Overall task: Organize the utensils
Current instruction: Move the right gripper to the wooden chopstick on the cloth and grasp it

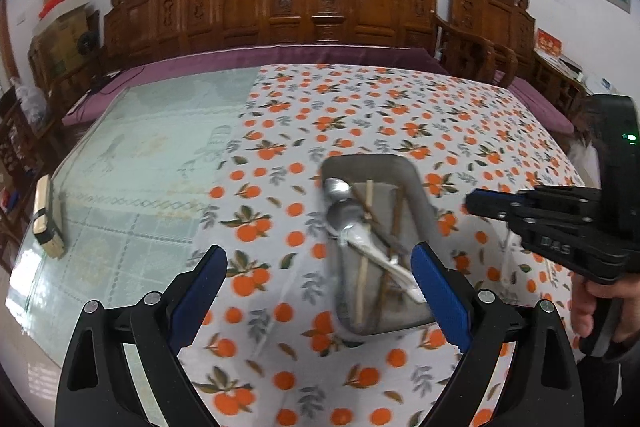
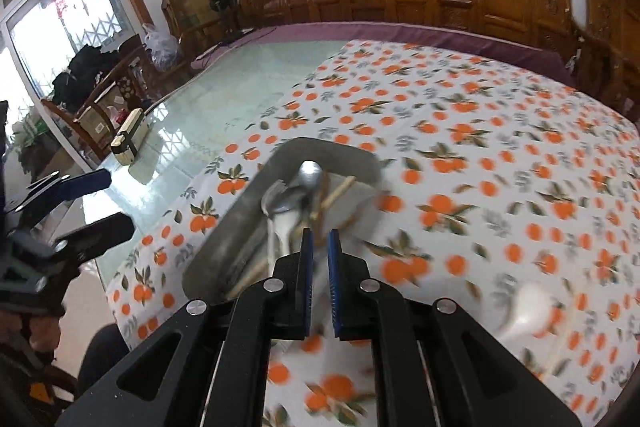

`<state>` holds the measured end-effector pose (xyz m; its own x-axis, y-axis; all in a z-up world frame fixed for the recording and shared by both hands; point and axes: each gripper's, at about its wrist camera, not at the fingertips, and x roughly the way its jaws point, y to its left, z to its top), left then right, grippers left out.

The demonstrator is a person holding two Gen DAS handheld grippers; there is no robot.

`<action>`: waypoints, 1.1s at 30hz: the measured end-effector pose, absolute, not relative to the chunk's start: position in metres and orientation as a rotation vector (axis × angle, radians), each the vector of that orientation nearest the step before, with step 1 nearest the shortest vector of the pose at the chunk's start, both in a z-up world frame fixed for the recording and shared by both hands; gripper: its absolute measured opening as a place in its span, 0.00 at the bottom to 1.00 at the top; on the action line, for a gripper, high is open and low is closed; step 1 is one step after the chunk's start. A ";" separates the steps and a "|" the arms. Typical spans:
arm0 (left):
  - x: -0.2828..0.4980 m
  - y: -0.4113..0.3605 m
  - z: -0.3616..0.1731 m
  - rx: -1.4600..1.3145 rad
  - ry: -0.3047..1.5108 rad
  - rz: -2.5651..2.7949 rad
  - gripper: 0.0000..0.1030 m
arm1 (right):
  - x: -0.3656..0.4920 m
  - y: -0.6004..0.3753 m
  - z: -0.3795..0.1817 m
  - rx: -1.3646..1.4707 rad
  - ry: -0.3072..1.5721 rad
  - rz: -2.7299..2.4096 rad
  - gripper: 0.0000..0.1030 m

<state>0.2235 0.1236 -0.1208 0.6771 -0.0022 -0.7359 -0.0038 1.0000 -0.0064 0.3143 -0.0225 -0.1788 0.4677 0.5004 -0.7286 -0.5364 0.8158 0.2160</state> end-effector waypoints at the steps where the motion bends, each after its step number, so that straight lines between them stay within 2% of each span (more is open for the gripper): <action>1: 0.225 0.117 -0.121 -0.004 0.826 -0.009 0.87 | 0.311 -0.032 -0.178 -0.042 0.875 0.630 0.10; 15: 0.237 0.032 -0.132 0.056 0.837 -0.130 0.87 | 0.277 -0.160 -0.173 -0.031 0.867 0.478 0.10; 16: 0.237 0.028 -0.132 0.055 0.838 -0.135 0.87 | 0.275 -0.166 -0.175 -0.034 0.869 0.465 0.13; 17: 0.238 0.024 -0.133 0.053 0.839 -0.141 0.87 | 0.274 -0.174 -0.178 -0.033 0.875 0.453 0.20; 18: 0.239 0.019 -0.135 0.052 0.839 -0.148 0.87 | 0.274 -0.178 -0.180 -0.032 0.879 0.446 0.21; 22: 0.243 0.004 -0.143 0.048 0.844 -0.170 0.92 | 0.274 -0.199 -0.195 -0.042 0.910 0.399 0.21; 33: 0.256 -0.038 -0.162 0.081 0.884 -0.245 0.92 | 0.311 -0.207 -0.250 -0.066 1.024 0.320 0.21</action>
